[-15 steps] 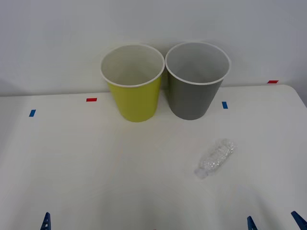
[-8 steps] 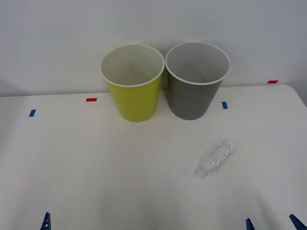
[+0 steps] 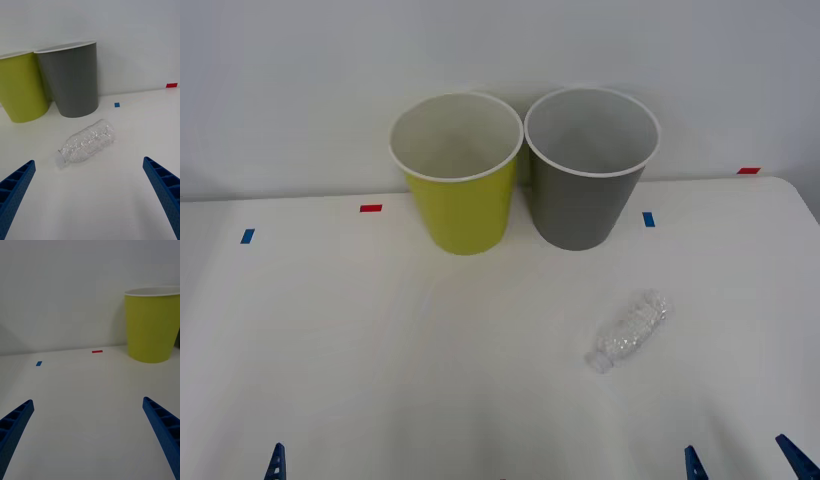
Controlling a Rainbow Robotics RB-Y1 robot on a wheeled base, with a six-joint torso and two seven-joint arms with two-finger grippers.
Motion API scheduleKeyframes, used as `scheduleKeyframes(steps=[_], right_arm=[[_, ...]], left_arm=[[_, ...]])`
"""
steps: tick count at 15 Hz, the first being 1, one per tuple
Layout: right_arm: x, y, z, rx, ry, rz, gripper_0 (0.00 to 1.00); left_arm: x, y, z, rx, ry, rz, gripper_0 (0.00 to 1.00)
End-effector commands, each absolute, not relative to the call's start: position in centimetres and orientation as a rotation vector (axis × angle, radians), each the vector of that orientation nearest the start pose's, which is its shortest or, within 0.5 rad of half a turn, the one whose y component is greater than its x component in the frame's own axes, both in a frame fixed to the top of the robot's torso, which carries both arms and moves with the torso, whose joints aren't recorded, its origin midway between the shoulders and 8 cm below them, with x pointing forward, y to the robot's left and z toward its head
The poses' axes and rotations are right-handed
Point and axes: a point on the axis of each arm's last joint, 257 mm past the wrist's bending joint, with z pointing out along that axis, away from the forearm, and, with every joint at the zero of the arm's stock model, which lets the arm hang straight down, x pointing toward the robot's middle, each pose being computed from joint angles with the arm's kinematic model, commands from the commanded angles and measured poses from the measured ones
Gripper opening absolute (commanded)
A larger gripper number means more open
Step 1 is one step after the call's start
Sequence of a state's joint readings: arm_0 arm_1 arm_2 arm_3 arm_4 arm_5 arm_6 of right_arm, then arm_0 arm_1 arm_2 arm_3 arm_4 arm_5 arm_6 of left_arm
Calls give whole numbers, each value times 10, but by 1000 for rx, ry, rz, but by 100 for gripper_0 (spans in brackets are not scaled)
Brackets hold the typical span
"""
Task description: Put cans in the gray bin and PET bottles in the light green bin.
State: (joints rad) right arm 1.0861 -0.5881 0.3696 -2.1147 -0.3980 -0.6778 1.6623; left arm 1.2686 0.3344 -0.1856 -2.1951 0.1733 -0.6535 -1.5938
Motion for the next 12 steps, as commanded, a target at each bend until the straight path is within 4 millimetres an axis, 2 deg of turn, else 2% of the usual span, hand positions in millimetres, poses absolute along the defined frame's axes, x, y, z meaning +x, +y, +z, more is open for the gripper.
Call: scheduleKeyframes(steps=[1,5,12], right_arm=[[216,-239,-219,-14,1551,212,100],[248,-238,-217,-4,1608,262,100],[296,-260,-210,71,1721,294,100]], left_arm=[[188,287,-203,-9,1561,91,100],[188,287,-203,-9,1561,91,100],[188,287,-203,-9,1561,91,100]])
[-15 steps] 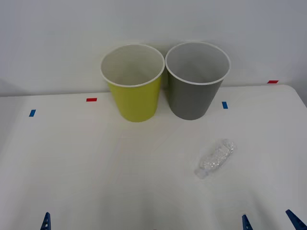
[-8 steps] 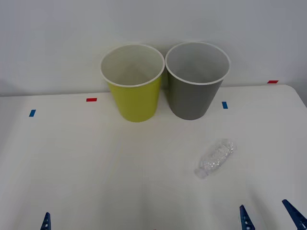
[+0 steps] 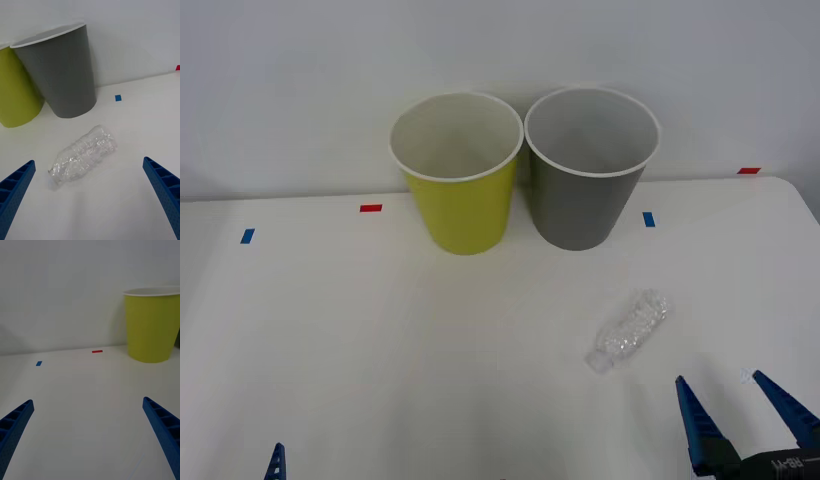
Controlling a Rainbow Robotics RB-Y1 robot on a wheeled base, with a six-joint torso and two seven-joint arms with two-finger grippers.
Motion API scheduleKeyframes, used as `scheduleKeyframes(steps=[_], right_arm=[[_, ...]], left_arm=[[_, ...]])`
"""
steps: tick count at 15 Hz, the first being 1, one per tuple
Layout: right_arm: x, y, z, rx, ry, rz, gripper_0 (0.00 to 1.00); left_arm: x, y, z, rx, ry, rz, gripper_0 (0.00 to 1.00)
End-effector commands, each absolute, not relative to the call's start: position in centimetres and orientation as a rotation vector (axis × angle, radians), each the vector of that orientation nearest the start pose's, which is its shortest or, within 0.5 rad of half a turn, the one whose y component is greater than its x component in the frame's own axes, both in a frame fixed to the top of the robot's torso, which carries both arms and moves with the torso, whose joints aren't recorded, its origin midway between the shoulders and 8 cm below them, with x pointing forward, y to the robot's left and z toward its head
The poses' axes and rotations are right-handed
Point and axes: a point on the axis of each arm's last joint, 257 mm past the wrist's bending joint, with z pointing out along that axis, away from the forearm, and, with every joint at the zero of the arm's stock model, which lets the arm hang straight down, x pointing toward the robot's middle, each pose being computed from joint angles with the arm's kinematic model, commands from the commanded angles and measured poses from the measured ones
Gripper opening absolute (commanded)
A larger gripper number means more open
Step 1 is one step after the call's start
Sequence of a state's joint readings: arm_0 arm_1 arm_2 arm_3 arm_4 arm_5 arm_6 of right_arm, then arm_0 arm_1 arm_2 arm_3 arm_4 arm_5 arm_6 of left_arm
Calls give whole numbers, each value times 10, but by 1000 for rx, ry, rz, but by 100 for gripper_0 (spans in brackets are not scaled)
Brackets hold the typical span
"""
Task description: Put cans in the gray bin and PET bottles in the light green bin.
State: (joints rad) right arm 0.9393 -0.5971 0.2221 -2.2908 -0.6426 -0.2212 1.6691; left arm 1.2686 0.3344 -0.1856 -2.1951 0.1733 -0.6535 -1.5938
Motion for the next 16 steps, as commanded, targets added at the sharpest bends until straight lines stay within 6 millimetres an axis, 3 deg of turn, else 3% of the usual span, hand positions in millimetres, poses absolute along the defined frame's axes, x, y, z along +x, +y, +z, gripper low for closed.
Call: scheduleKeyframes(steps=[1,10,14,16], right_arm=[[302,-262,-209,80,1735,307,100],[348,-257,-212,36,1866,382,100],[342,-233,-206,-25,1909,421,100],[342,-231,-206,-77,1942,357,100]], left_arm=[[188,287,-203,-9,1561,91,100],[188,287,-203,-9,1561,91,100],[188,287,-203,-9,1561,91,100],[188,287,-203,-9,1561,91,100]])
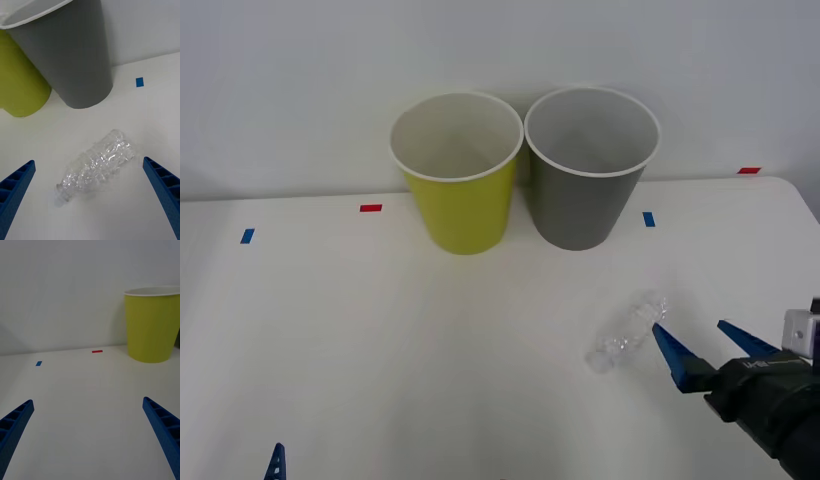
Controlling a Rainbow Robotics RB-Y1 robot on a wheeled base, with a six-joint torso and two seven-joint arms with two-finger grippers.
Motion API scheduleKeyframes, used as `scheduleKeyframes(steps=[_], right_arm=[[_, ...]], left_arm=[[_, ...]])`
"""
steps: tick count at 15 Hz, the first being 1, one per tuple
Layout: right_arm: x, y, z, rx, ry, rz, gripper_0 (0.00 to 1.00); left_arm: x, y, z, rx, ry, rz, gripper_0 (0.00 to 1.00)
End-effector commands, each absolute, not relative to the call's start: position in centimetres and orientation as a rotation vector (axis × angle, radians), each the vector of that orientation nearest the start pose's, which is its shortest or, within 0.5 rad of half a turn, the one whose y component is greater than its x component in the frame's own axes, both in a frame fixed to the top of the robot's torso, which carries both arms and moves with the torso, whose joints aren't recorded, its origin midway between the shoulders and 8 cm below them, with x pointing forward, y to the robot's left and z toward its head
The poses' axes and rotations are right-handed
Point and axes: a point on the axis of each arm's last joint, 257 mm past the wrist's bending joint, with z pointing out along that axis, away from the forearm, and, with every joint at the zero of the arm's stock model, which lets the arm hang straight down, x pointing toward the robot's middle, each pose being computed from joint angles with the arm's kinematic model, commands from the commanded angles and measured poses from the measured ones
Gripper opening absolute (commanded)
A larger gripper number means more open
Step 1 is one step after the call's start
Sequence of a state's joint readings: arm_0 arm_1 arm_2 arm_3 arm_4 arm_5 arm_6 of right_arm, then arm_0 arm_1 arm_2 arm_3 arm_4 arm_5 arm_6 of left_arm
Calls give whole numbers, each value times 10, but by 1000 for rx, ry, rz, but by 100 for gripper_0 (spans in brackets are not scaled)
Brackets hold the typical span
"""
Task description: Put cans in the gray bin and PET bottles in the light green bin.
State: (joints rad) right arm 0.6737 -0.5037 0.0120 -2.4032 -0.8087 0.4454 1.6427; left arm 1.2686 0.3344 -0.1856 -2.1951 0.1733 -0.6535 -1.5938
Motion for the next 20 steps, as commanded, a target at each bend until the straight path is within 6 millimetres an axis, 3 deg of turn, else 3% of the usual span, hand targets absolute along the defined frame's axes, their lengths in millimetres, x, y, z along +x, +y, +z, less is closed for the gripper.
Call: scheduleKeyframes(steps=[1,4,9,14,20], right_arm=[[345,-232,-208,-78,1962,339,100],[351,-234,-210,-12,2036,330,100],[370,-235,-209,238,2116,394,100],[372,-245,-218,545,2169,447,100],[371,-234,-222,751,2239,500,100]], left_arm=[[188,287,-203,-9,1561,91,100],[188,287,-203,-9,1561,91,100],[188,287,-203,-9,1561,91,100],[188,287,-203,-9,1561,91,100],[188,287,-203,-9,1561,91,100]])
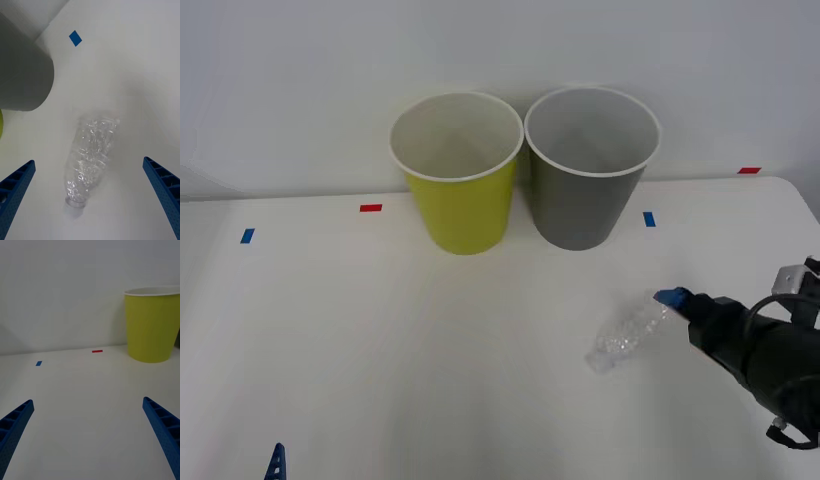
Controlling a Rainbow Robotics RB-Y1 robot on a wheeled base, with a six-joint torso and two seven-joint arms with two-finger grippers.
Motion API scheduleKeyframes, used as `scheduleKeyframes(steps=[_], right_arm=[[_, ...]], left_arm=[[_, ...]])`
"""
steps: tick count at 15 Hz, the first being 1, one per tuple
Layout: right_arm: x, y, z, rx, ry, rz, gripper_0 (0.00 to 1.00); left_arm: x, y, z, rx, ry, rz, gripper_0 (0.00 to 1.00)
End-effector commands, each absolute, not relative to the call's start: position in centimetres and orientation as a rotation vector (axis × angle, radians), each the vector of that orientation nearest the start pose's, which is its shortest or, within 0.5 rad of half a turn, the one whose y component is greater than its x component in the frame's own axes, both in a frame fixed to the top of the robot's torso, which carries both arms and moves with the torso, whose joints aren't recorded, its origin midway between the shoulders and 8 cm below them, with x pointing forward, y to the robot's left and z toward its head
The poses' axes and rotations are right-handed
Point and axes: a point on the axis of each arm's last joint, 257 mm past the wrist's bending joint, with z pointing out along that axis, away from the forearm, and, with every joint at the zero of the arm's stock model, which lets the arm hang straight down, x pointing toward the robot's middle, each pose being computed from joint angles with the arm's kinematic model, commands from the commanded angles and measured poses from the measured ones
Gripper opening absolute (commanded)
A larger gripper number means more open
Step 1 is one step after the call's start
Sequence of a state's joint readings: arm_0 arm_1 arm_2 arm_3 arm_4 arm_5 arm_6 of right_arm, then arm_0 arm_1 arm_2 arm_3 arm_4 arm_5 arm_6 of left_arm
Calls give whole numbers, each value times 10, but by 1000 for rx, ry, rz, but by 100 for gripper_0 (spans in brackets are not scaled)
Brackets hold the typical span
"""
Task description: Put cans in the gray bin and PET bottles in the light green bin.
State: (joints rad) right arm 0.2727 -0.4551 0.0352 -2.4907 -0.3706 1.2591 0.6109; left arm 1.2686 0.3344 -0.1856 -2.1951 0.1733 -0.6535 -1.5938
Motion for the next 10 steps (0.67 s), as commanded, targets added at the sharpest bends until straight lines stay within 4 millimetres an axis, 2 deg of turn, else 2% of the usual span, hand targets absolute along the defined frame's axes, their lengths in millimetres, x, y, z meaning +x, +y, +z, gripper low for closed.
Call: scheduleKeyframes(steps=[1,6,7,10], right_arm=[[372,-235,-223,777,2250,496,100],[371,-228,-228,736,2301,449,100],[375,-229,-226,743,2300,443,100],[388,-220,-238,748,2328,443,100]], left_arm=[[188,287,-203,-9,1561,91,100],[188,287,-203,-9,1561,91,100],[188,287,-203,-9,1561,91,100],[188,287,-203,-9,1561,91,100]])
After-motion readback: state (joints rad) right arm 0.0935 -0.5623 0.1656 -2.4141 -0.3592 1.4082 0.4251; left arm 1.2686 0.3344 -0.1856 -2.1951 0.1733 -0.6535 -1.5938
